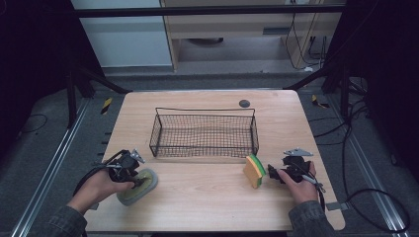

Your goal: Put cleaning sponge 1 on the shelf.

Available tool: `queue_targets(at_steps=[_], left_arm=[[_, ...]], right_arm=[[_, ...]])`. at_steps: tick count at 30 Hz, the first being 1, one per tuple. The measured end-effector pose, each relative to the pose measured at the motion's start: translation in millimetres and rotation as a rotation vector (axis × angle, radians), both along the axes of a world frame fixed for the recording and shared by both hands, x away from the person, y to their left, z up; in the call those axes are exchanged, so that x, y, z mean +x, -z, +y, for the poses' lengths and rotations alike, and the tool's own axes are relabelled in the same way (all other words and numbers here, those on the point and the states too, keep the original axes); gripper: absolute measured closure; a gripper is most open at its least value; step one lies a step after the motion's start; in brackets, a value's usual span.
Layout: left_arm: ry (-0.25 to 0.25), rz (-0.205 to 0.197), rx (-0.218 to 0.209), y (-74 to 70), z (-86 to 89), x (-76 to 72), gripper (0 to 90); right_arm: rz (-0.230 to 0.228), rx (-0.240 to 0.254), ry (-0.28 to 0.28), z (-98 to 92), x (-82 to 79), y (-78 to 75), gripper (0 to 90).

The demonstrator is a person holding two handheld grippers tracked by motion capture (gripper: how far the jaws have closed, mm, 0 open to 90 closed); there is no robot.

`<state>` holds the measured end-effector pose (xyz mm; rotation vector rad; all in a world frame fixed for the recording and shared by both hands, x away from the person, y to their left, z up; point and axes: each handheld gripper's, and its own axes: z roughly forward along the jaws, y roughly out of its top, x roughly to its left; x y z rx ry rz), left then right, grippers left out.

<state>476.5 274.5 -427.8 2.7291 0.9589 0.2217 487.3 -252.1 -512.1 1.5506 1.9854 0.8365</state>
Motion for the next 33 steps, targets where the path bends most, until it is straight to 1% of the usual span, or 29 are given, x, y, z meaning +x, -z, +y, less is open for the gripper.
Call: queue_targets(at_steps=[4,5,10,13,18,19,20,22,24,26,27,28,29,30,31,32,33], left_arm=[[0.004,0.014,0.001,2.1,0.7,1.0,58.5],[0.003,0.014,0.006,2.4,0.8,1.1,58.6],[0.0,0.018,-0.003,4.1,0.8,2.4,61.1],[0.006,0.025,0.004,6.0,-0.4,3.8,62.0],[0.009,0.034,0.014,7.9,-2.3,4.8,65.8],[0.009,0.033,0.011,7.7,-2.4,4.9,66.3],[0.012,0.032,0.01,7.2,-2.1,5.0,68.7],[0.014,0.03,0.012,6.6,-1.7,4.4,69.6],[0.021,0.022,0.012,4.9,-0.8,2.8,69.8],[0.024,0.0,0.001,1.2,0.3,0.1,69.9],[0.032,-0.027,-0.004,-4.8,1.3,-3.0,69.9],[0.035,-0.041,-0.009,-7.2,1.4,-4.3,69.9],[0.035,-0.041,-0.009,-7.2,1.4,-4.3,70.0],[0.04,-0.061,-0.014,-11.5,1.4,-6.4,70.0],[0.047,-0.096,-0.014,-18.3,0.7,-9.4,70.0],[0.047,-0.096,-0.014,-18.3,0.7,-9.4,70.0],[0.054,-0.121,-0.018,-23.5,-0.1,-11.4,70.0]], right_arm=[[0.0,0.0,0.0,0.0,0.0,0.0,0.7],[0.0,0.0,-0.001,0.0,0.0,0.0,0.7],[0.0,0.0,-0.001,0.0,0.0,0.0,0.7],[0.001,-0.001,-0.001,0.0,0.0,-0.1,0.7],[0.001,-0.002,-0.003,0.0,0.1,-0.1,0.7],[0.002,-0.002,-0.002,0.0,0.0,-0.1,0.7],[0.002,-0.002,-0.003,0.0,0.0,-0.2,0.7],[0.002,-0.002,-0.003,0.0,0.0,-0.2,0.7],[0.003,-0.002,-0.004,0.0,0.0,-0.2,0.7],[0.003,-0.002,-0.004,0.0,0.0,-0.3,0.7],[0.004,-0.002,-0.005,-0.1,0.0,-0.3,0.7],[0.003,-0.002,-0.005,-0.1,0.1,-0.3,0.8],[0.003,-0.002,-0.005,-0.1,0.1,-0.3,0.8],[0.004,-0.003,-0.006,-0.1,0.1,-0.4,0.7],[0.004,-0.002,-0.006,-0.1,0.1,-0.4,0.7],[0.004,-0.002,-0.006,-0.1,0.1,-0.4,0.7],[0.004,-0.002,-0.006,-0.1,0.2,-0.4,0.7]])
